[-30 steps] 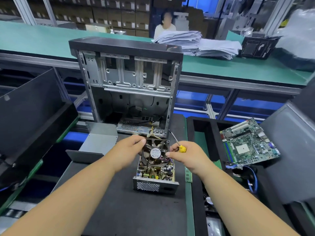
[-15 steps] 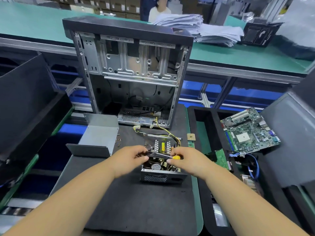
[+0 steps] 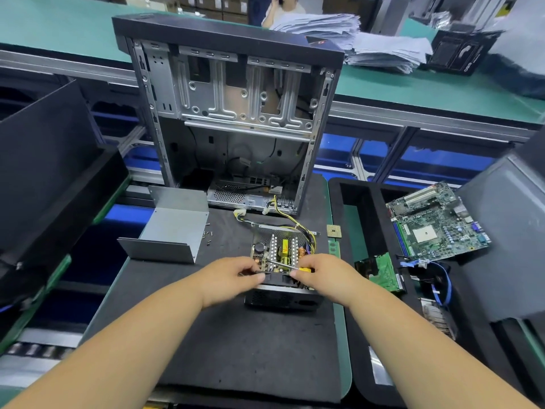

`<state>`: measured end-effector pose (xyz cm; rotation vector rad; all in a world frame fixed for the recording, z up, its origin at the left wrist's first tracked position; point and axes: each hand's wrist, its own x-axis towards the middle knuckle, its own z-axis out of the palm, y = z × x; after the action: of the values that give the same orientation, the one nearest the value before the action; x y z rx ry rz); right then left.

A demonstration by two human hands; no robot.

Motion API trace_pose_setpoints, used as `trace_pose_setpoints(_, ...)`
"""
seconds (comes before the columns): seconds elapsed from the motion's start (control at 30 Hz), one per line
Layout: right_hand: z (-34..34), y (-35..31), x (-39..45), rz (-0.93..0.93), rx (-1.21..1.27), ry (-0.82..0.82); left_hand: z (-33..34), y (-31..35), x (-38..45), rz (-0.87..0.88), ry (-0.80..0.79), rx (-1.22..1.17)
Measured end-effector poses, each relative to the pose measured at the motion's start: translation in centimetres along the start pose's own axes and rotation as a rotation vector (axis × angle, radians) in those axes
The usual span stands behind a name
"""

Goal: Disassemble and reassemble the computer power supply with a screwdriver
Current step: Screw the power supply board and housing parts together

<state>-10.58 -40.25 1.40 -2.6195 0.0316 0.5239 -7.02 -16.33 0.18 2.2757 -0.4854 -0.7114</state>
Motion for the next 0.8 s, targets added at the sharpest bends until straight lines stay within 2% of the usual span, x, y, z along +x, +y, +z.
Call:
trace_pose_setpoints(0.17,0.2,-0.4,0.1,-0.005,-0.027,-0.025,0.0,-0.1,0.6,-0.069,0.059,-0.007)
trace_pose_setpoints(0.27,0.0,-0.7,0.1,-0.005,-0.058,-0.051,0.2,-0.3,1.0,-0.114,0.036,-0.043)
trace_pose_setpoints(0.43,-0.4,-0.9,0.1,-0.022,-0.062,-0.135,0.5,-0.7,1.1,-0.162,0.005,-0.270)
trace_pose_setpoints(0.57,-1.1,-0.7,0.6,-0.032,-0.106,-0.204,0.6,-0.4,0.8,-0.182,0.011,-0.285)
trace_pose_setpoints(0.67,-1.6,-0.2,0.7,-0.047,-0.209,-0.076,0.5,-0.5,0.3,-0.152,0.061,-0.154)
trace_pose_setpoints(0.8,-2.8,-0.2,1.0,-0.100,-0.054,0.175,-0.5,-0.4,-0.5,-0.099,0.379,-0.202)
